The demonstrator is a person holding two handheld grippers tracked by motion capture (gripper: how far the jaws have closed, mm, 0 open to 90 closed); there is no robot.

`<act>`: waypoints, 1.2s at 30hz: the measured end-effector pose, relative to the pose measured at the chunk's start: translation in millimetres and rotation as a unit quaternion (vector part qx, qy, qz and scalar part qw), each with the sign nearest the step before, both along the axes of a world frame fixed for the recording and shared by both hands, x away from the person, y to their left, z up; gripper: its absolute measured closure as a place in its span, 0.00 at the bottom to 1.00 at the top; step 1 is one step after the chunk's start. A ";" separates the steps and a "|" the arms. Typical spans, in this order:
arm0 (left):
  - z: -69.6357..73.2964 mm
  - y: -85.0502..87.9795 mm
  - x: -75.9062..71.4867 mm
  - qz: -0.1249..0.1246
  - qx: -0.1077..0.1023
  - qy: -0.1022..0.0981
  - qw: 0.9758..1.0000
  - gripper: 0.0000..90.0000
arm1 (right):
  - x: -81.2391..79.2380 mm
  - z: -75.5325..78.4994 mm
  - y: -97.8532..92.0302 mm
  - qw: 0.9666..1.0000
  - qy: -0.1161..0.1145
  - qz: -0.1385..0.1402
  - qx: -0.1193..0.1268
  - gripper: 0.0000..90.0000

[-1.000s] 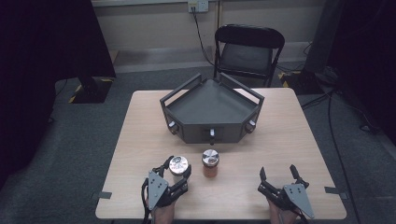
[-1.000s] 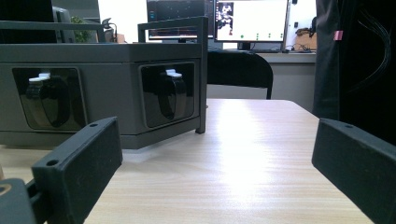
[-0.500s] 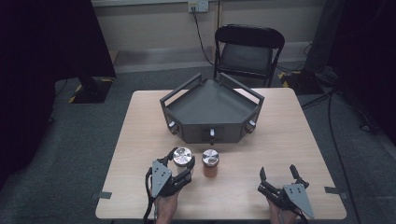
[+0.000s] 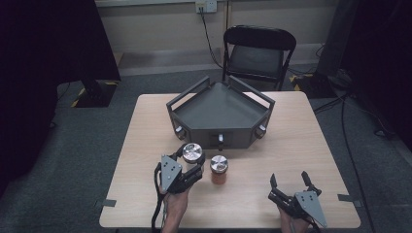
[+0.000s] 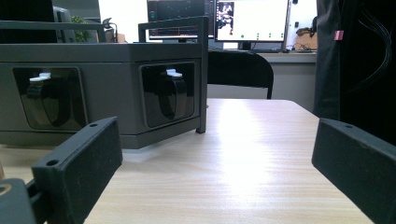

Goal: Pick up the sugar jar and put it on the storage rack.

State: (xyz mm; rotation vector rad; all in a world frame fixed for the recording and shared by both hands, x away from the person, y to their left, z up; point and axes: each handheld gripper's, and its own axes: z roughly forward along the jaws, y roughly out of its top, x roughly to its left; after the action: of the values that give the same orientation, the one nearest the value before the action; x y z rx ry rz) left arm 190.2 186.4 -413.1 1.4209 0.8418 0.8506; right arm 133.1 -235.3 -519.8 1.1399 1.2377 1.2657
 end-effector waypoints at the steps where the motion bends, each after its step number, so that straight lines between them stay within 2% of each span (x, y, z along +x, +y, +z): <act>1: 0.8 -1.9 0.9 0.004 0.001 -0.004 1.000 0.38 | 0.0 0.0 0.0 1.000 0.000 0.000 0.000 0.00; 5: 4.1 -6.4 8.9 0.011 -0.010 -0.003 1.000 0.38 | 0.0 0.0 -0.4 1.000 0.000 0.001 0.000 0.00; 11: 10.6 -15.2 21.1 0.028 -0.008 -0.002 1.000 0.38 | 0.1 0.0 -0.7 1.000 0.000 0.002 0.000 0.00; 14: 12.7 -18.7 24.6 0.035 -0.013 -0.006 0.999 0.38 | 0.0 -0.1 -0.6 1.000 0.000 0.002 0.000 0.00; 21: 23.4 -30.3 39.4 0.050 -0.003 -0.019 0.999 0.38 | 0.0 0.0 -0.6 1.000 0.000 0.002 0.000 0.00; 30: 32.3 -39.2 66.6 0.064 -0.009 -0.002 0.998 0.38 | 0.1 0.0 -2.1 1.000 0.000 0.006 0.000 0.00; 33: 35.8 -38.3 73.3 0.063 -0.019 0.004 0.998 0.38 | 0.1 0.0 -2.1 1.000 0.000 0.006 0.000 0.00; 36: 41.7 -39.1 79.0 0.065 -0.017 0.005 0.998 0.38 | 0.1 -0.1 -2.1 1.000 0.000 0.006 0.000 0.00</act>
State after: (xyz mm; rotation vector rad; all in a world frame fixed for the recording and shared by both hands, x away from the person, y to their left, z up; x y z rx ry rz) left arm 269.2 147.3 -371.4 1.3524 0.9607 0.9237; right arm 133.2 -237.4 -519.8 1.1335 1.2463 1.2751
